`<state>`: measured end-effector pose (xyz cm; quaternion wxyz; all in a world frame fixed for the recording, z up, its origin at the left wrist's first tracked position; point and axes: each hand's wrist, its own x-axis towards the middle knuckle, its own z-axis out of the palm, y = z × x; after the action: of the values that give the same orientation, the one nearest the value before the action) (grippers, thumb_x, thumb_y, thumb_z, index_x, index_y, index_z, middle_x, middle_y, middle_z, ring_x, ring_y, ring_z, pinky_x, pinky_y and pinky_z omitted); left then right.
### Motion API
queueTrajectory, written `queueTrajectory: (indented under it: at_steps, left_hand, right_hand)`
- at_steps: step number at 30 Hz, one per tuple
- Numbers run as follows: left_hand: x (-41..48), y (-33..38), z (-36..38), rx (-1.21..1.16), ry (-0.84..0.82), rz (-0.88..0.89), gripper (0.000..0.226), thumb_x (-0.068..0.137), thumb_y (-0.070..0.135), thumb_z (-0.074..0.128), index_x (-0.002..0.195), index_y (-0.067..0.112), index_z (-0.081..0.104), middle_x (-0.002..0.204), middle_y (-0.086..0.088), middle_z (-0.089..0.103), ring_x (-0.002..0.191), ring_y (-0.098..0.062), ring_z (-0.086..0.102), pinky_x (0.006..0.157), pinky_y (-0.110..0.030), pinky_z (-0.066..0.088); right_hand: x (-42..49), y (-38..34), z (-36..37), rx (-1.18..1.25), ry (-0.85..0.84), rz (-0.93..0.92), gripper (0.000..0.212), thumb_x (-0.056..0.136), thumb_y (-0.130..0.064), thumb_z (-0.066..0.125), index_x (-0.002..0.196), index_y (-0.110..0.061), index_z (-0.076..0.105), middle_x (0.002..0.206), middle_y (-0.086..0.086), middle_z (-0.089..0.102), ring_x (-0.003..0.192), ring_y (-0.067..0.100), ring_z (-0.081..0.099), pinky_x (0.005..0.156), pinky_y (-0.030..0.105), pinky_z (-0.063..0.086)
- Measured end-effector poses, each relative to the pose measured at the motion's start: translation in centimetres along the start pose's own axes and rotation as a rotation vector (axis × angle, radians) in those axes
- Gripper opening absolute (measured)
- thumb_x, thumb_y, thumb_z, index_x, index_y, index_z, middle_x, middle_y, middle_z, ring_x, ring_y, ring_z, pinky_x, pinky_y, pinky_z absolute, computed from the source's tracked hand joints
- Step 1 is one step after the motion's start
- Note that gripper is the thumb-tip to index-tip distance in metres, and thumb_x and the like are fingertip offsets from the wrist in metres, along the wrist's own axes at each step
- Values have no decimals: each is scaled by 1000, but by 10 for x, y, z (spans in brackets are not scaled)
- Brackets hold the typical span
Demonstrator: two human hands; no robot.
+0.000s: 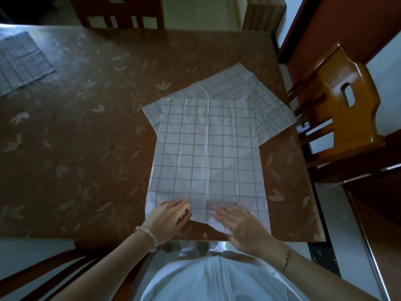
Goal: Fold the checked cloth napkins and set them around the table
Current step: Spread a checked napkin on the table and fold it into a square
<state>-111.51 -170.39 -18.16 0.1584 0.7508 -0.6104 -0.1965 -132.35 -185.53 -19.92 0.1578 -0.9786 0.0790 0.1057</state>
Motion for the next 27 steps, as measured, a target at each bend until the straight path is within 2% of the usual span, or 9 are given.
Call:
queueTrajectory:
  at_steps: [2,5,10,12,15,17,20,22,27]
  left_hand:
    - [-5,-7,1,95,-25,75,26,86,36,39,84,23,62,92,10,65,83,-8,62,72,-28,54]
    - [-18,-14,0,217,-90,169,4,74,31,61,76,32,64,109,12,62,96,-5,61,80,-24,54]
    - [-33,-26,-6,261,-89,192,22,80,29,42,73,32,63,112,14,60,101,-2,57,82,-22,51]
    - [-29,-31,-12,198,-89,111,12,79,22,48,76,28,58,96,13,63,84,-2,60,70,-21,54]
    - [-11,-33,-29,96,-122,-55,11,82,14,61,82,22,54,72,12,59,59,-3,55,54,-11,43]
    - [9,-35,-45,95,-89,-115,4,87,17,57,86,18,54,72,10,58,59,-4,54,53,-9,38]
    - [43,-40,-69,101,20,-135,2,90,20,54,89,18,53,76,7,60,62,-10,57,55,-22,49]
    - [66,-44,-82,104,67,-144,2,90,20,52,89,19,52,78,7,61,64,-13,58,57,-30,51]
    - [120,-58,-107,69,134,-159,7,92,21,52,92,17,57,86,4,65,72,-16,61,62,-32,51]
  right_hand:
    - [0,6,6,-23,20,-19,80,50,-11,86,124,-21,59,130,-5,57,122,11,51,99,41,44]
    - [-5,16,4,12,32,-33,84,48,-3,86,125,-19,58,132,-5,55,125,11,48,104,36,37]
    - [-10,31,-8,191,57,34,59,75,1,64,129,-21,55,134,-10,52,128,6,43,112,19,18]
    - [-6,34,-26,314,23,169,38,88,-12,56,124,-25,60,128,-10,58,121,5,51,108,19,32]
    - [8,42,-51,401,82,341,21,91,-28,58,107,-22,69,101,-6,71,93,9,65,85,25,50]
    - [20,53,-62,405,189,384,18,88,-29,62,98,-18,71,91,-6,69,83,10,65,77,29,53]
    - [40,71,-78,343,267,389,16,88,-24,62,92,-12,71,86,-5,61,77,15,62,68,37,53]
    - [54,81,-92,338,302,413,15,88,-24,62,93,-14,71,87,-6,61,80,15,62,68,36,53]
    - [84,110,-120,364,339,507,12,87,-31,62,95,-21,63,93,-7,70,91,9,65,72,35,55]
